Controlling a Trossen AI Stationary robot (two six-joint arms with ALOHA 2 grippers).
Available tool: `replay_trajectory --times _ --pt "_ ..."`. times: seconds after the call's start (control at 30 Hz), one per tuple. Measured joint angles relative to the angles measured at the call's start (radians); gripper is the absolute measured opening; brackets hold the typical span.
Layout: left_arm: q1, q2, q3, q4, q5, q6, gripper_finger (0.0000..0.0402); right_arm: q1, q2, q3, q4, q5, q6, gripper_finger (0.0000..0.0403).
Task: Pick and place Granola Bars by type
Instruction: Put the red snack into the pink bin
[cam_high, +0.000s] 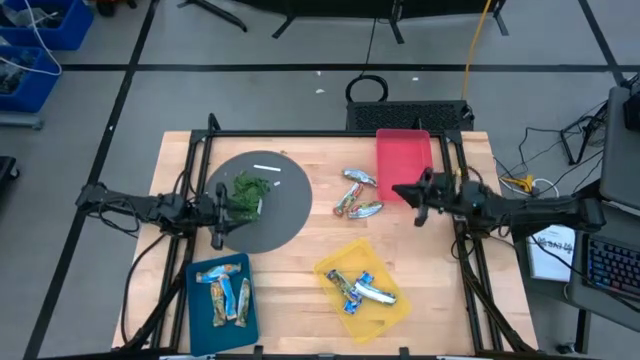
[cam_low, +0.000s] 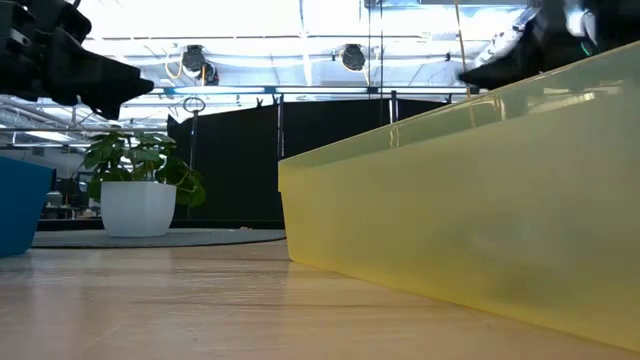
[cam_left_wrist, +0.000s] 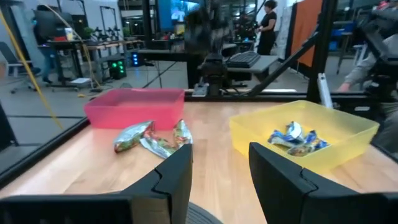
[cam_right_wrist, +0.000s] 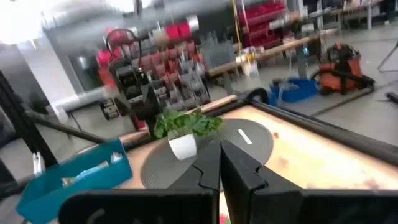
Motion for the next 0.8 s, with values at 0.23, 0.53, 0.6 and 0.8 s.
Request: replay_trajectory --times 0.23,0.53,0.6,0.8 --pt "0.0 0.006 0.0 0.01 -0.011 -0.005 0.0163 -0.129 0.434 0.647 -0.801 0.099 -0.065 0.0004" --pt "0.0 0.006 0.0 0.014 -0.013 -0.005 0.0164 -0.277 1.074 1.224 -1.261 -0.001 -0.378 0.0004" --pt "0.0 0.005 0.0 0.015 -0.013 -0.005 0.0163 -0.288 1.145 1.26 -1.265 -0.001 -0.446 0.0004" --pt "0.0 0.005 0.0 0.015 -0.012 -0.005 0.0163 -0.314 1.296 1.267 -1.248 0.027 -0.432 0.0004"
